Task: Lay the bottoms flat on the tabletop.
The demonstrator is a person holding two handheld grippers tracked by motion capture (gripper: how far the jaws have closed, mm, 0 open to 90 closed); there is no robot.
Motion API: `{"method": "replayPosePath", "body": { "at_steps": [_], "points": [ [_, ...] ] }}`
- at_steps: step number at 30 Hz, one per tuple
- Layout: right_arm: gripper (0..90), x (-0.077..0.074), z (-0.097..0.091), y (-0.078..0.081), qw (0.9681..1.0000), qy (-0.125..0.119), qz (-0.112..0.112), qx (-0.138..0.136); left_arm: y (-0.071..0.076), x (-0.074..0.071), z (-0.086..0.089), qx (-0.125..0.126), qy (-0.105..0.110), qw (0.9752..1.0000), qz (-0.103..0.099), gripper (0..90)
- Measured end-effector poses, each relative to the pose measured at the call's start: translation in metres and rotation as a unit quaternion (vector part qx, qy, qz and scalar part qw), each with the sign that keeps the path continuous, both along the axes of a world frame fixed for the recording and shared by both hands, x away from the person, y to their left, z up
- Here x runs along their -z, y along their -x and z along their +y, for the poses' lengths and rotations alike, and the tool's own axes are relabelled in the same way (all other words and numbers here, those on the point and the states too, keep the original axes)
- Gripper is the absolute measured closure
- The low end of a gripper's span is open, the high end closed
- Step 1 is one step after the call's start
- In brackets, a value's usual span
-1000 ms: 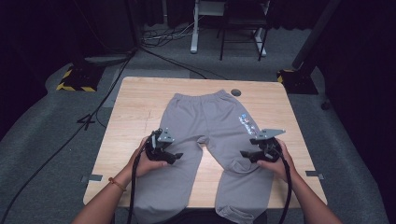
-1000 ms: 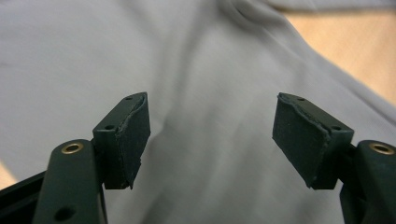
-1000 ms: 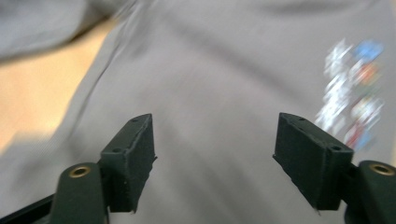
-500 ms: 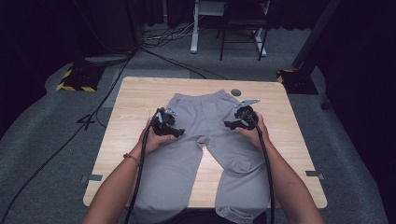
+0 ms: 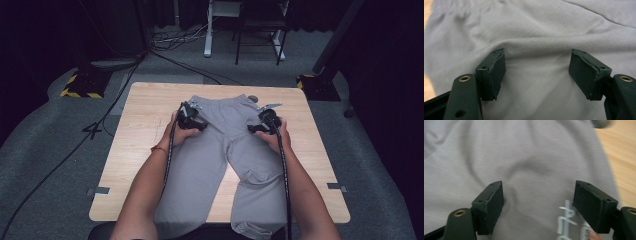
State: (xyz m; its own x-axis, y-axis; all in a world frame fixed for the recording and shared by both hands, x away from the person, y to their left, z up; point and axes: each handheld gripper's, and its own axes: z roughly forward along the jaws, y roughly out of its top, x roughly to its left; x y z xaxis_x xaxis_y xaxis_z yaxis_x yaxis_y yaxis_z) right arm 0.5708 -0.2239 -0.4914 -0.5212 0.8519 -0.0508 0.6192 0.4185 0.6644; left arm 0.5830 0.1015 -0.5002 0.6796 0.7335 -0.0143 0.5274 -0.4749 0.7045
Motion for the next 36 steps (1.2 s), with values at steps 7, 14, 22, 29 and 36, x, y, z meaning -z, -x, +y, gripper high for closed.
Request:
{"method": "replayPosePath", "body": {
  "at_steps": [7,14,22,29,36],
  "points": [
    [30.4,-0.004,-0.033,0.005,0.999,0.025,-0.008,0.037,0.016,-0.017,-0.016,0.031,-0.022,0.9992,-0.01,34.2],
    [29.7,-0.015,-0.043,0.035,0.9997,-0.014,-0.012,-0.013,0.064,-0.022,0.011,0.078,-0.038,0.996,-0.02,33.9],
    [28.2,-0.019,-0.035,0.105,0.9939,-0.029,0.0,-0.106,0.132,-0.018,0.036,0.12,-0.033,0.9919,-0.025,32.2],
    [27.6,-0.015,-0.018,0.167,0.9841,-0.006,0.014,-0.177,0.171,-0.004,0.049,0.128,-0.035,0.9911,-0.016,31.2],
    [28.7,-0.018,-0.007,0.22,0.9778,-0.003,-0.003,-0.21,0.178,0.001,0.062,0.099,-0.001,0.9951,-0.005,30.9]
  ]
}}
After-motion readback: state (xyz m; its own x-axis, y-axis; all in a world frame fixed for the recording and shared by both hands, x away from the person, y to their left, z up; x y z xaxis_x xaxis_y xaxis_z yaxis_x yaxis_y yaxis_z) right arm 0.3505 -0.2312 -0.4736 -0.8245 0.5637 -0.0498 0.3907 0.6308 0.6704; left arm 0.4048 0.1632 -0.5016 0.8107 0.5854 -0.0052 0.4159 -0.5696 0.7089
